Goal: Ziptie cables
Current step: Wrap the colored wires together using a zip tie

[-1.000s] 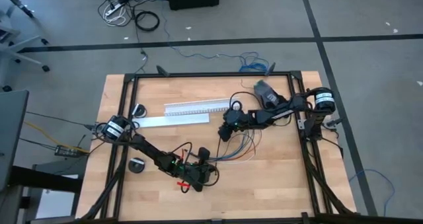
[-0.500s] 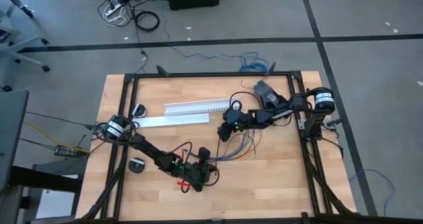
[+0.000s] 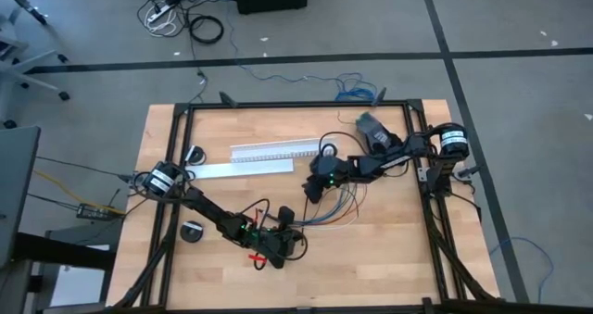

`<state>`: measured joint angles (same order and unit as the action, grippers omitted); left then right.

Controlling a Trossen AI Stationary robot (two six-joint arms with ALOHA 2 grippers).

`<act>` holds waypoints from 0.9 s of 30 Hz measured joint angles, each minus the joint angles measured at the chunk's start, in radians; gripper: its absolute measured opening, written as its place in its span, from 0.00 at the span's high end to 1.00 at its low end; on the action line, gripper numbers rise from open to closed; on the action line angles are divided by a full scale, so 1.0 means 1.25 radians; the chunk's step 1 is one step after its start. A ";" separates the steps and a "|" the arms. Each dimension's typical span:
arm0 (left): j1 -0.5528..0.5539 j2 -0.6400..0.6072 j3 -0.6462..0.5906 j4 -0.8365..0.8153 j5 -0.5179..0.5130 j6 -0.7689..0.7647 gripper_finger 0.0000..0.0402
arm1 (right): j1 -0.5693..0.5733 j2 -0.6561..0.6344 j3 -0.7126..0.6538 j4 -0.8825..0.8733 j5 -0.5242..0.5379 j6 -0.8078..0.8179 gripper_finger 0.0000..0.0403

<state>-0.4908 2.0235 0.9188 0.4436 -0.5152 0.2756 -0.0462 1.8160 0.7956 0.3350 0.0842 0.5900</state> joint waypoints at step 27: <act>0.000 0.000 -0.002 0.027 -0.040 -0.015 1.00 | 0.128 -0.050 -0.014 -0.060 0.037 -0.026 0.69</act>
<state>-0.4911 2.0235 0.9165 0.4768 -0.5656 0.2573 0.1134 1.7532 0.7779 0.2596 0.1304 0.5579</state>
